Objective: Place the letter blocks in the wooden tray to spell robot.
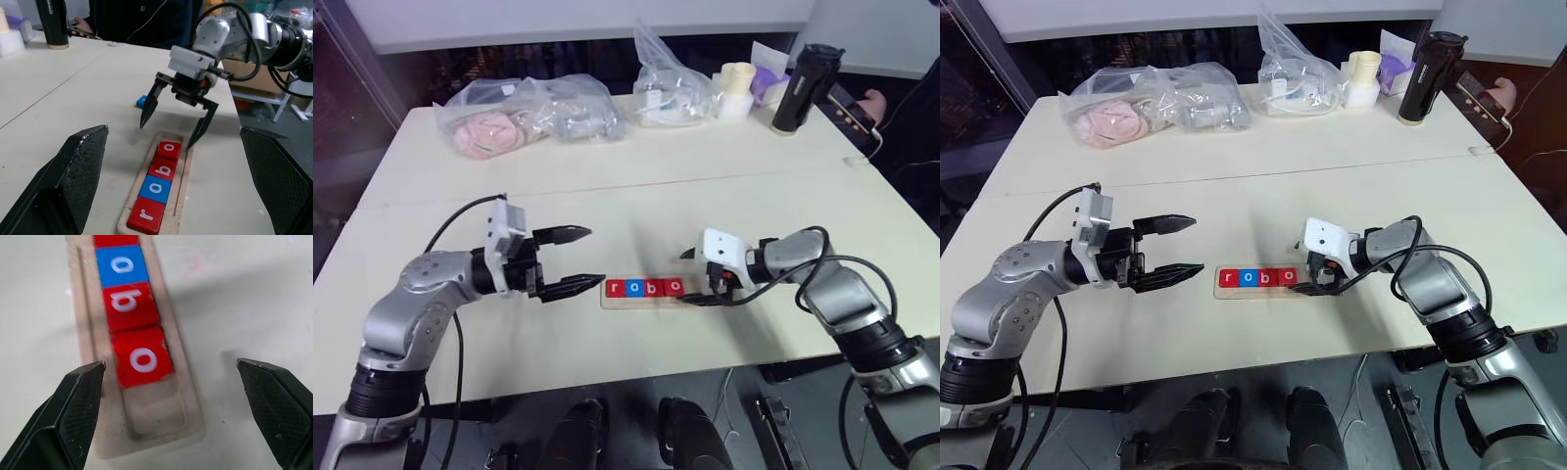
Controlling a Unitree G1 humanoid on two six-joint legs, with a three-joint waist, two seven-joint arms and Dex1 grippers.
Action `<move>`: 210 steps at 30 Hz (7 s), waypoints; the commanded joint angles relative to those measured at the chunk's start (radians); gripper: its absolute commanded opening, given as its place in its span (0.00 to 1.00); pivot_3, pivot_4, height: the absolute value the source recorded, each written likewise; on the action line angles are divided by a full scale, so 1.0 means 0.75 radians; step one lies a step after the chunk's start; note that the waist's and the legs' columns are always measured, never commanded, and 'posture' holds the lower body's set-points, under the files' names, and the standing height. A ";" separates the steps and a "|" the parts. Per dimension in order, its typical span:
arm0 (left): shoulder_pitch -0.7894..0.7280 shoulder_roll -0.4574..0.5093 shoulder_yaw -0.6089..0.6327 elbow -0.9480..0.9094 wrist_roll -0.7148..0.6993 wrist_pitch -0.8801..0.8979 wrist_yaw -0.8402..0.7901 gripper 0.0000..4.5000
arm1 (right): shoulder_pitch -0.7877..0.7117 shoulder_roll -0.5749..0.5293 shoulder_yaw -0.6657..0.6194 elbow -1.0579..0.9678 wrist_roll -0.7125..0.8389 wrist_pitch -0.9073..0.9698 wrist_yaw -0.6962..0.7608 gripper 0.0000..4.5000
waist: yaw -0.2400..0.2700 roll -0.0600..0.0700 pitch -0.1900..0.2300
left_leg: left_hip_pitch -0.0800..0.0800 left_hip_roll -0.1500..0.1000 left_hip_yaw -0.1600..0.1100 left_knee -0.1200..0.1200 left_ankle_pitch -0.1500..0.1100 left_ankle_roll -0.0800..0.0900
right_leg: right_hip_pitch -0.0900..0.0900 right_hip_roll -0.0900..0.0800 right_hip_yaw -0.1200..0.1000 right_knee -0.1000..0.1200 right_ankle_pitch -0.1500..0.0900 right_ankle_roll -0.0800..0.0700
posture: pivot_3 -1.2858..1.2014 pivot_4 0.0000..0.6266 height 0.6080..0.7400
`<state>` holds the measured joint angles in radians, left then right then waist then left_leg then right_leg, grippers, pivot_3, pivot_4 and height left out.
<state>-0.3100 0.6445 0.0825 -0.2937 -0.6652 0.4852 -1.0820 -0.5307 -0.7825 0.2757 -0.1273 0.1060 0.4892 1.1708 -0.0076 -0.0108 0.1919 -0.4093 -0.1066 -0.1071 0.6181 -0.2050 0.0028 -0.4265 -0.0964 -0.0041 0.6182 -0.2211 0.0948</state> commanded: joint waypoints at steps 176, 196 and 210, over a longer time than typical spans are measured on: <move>-0.051 -0.042 -0.037 0.007 0.016 -0.051 0.035 1.00 | 0.017 -0.239 -0.121 0.266 0.017 -0.240 0.140 0.25 | -0.007 0.000 0.000 | 0.000 0.001 0.002 0.000 -0.001 0.002 | 0.001 0.000 0.000 -0.003 0.000 0.000 | 0.52 0.24 1.00; -0.026 -0.038 -0.030 -0.023 0.014 -0.051 0.062 1.00 | -0.132 -0.081 0.060 0.207 -0.070 -0.105 0.209 0.25 | 0.026 -0.001 0.000 | 0.000 0.000 0.001 0.001 -0.001 0.001 | 0.001 0.000 0.000 -0.002 0.000 0.000 | 0.52 0.24 1.00; -0.007 -0.041 -0.029 -0.041 0.009 -0.051 0.079 1.00 | -0.134 -0.070 0.075 0.188 -0.087 -0.094 0.225 0.25 | 0.025 -0.001 0.000 | 0.000 0.000 0.001 0.001 -0.001 0.001 | 0.001 0.000 0.001 -0.002 0.000 0.000 | 0.52 0.24 1.00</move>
<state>-0.3186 0.6079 0.0360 -0.2879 -0.6421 0.4528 -1.0253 -0.6067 -0.8392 0.3389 0.0433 0.0409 0.4161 1.3364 0.0114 -0.0112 0.1917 -0.4093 -0.1066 -0.1061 0.6189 -0.2057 0.0038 -0.4261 -0.0964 -0.0038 0.6169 -0.2211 0.0946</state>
